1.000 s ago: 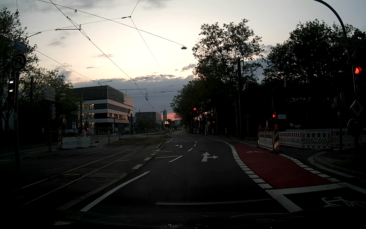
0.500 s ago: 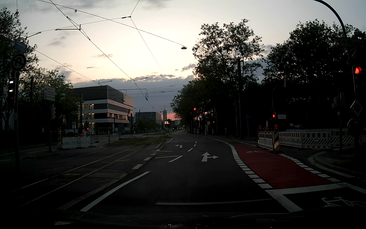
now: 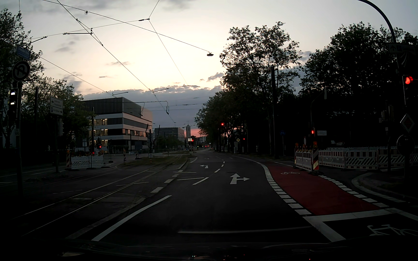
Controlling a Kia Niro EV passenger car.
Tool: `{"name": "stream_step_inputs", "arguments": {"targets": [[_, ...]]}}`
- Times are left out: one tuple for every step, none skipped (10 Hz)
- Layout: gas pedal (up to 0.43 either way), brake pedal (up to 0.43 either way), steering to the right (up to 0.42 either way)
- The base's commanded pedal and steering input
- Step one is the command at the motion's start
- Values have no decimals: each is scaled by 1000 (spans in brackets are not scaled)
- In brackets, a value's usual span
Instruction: Follow the waypoints while adhering to traffic rules and regulations
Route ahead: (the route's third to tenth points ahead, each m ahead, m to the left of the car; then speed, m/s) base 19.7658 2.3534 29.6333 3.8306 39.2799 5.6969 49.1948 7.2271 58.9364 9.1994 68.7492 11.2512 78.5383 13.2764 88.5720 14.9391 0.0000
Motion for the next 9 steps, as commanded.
{"name": "stream_step_inputs", "arguments": {"targets": [[0, 244, 34], [0, 244, 34], [0, 244, 34], [0, 244, 34], [0, 244, 34], [0, 244, 34], [0, 244, 34], [0, 244, 34], [0, 244, 34]]}}
